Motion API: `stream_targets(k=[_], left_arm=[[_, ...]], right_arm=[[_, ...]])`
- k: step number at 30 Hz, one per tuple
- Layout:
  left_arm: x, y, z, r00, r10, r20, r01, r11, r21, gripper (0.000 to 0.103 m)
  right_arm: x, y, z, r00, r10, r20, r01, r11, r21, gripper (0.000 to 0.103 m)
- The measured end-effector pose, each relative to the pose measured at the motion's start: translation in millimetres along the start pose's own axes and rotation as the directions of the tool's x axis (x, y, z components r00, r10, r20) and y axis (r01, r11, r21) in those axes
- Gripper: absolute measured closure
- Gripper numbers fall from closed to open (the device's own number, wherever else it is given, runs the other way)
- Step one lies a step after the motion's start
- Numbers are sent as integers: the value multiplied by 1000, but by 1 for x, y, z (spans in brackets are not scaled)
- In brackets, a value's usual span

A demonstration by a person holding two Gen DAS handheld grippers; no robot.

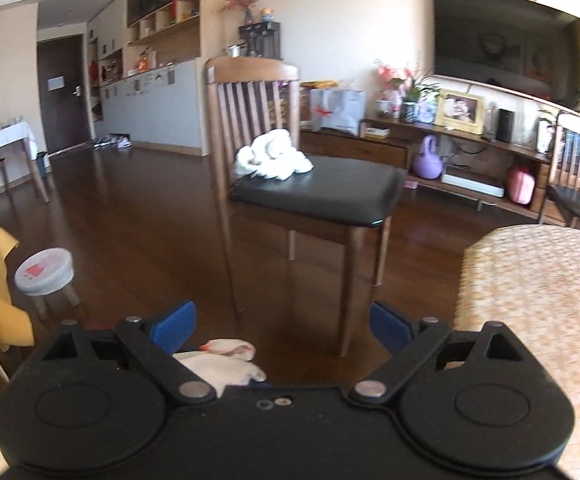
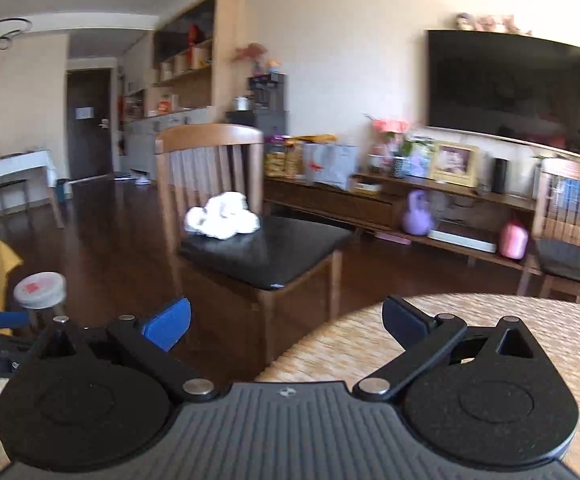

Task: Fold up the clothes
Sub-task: 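Lower both tools toward the white cloth in the laundry basket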

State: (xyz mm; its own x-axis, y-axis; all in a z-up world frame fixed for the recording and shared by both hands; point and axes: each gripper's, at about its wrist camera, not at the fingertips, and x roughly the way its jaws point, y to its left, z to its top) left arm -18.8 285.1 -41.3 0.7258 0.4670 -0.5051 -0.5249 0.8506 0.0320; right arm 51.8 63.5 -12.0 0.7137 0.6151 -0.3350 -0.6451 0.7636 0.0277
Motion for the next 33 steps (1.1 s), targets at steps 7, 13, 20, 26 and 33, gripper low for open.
stream_targets(k=[7,13,20,26,33], left_arm=[[33,43,-16,998,56,-38,-57,998,-35,0],[60,77,-35,993,96,-68,-101,992,-80,0],[105,102,-68,978,144,-153,-155,986,-67,0],[152,122,-92,946,195,-258,-210,977,-32,0],[204,140,-116,936,116,-333,-141,989,-51,0]], right_arm=[[44,52,0,994,108,-13,-109,992,-67,0],[87,92,-10,981,183,-61,-190,972,-141,1],[151,132,-47,950,249,-186,-285,938,-199,12],[200,159,-73,915,296,-274,-359,907,-221,14],[247,180,-99,894,305,-328,-392,888,-242,22]])
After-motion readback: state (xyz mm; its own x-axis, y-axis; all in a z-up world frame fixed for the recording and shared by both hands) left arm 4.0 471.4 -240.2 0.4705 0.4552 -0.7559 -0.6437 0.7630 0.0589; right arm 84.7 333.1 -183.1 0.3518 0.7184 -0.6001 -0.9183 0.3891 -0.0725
